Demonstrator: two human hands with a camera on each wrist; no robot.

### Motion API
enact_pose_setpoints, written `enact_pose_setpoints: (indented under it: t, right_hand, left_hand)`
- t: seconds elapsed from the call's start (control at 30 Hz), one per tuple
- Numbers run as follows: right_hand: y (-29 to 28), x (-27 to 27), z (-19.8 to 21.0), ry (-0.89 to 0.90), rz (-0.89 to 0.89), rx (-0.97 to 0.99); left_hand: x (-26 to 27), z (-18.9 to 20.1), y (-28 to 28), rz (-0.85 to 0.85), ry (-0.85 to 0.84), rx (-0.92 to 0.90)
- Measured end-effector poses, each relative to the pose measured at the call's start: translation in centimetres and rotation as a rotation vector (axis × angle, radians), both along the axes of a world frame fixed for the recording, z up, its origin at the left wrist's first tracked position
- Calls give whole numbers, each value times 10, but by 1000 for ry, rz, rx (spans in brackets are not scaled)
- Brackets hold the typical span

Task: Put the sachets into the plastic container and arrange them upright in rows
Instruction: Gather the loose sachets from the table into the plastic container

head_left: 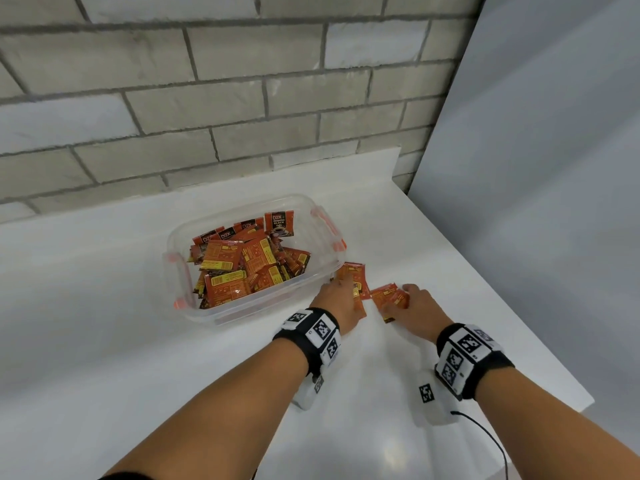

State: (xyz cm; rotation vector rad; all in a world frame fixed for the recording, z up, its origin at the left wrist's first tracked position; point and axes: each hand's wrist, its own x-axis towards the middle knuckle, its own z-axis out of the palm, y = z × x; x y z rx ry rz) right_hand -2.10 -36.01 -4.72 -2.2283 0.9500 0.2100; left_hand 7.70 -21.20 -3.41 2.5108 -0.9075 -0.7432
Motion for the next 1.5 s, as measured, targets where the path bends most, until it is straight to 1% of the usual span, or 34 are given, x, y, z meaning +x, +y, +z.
enact_pose_setpoints:
  t: [0.1,0.2,0.37,0.43,0.5,0.57,0.63,0.73,0.83,0.93,1.07,1.13,1.2,1.27,1.4,1.5]
  right_hand:
    - [6,3,-5,30,-1,-118]
    - [5,1,-3,-5,-27,-135]
    - [-16,-5,7,-80,-157,-13]
    - [-20,-2,18,-173,-208,126]
    - [-16,5,26,-270,-165,266]
    - [-8,14,27,-242,-8,324]
    - [4,20,20,-143,125,300]
    - [16,22,6,-19,131,176]
    - [21,20,3,17,121,34]
    - [16,12,6,25,71,-20]
    - [2,-11,11,-41,-74,45]
    - [-7,-24,12,-87,-134,83]
    - [-13,-35,14,-134,-166,136]
    - [-15,-43,16,-149,-153,175]
    - [-7,-52,20,-161,-164,194]
    - [0,-50,31,-206,-167,232]
  left_hand:
    - [-3,-2,-13,24,-45,68]
    - [-7,-7,-11,9,-48,84]
    - [-18,-11,10,-103,-85,94]
    - [-22,-12,17,-139,-82,104]
    - [-24,-13,24,-141,-39,45]
    - [-22,-14,29,-93,-3,-64]
    - [-17,-14,31,-11,34,-152]
    - [-8,-14,28,93,82,-156]
    - [-1,-11,21,64,61,-76]
    - [4,-8,9,-7,18,1]
    - [6,-4,-11,-74,-20,120]
    - [4,-3,-17,-66,-82,180]
    - [0,-2,-19,-58,-121,201]
    - [-4,-2,-16,-56,-119,189]
    - [-18,7,5,-92,-31,128]
    - [-25,27,35,-27,38,32]
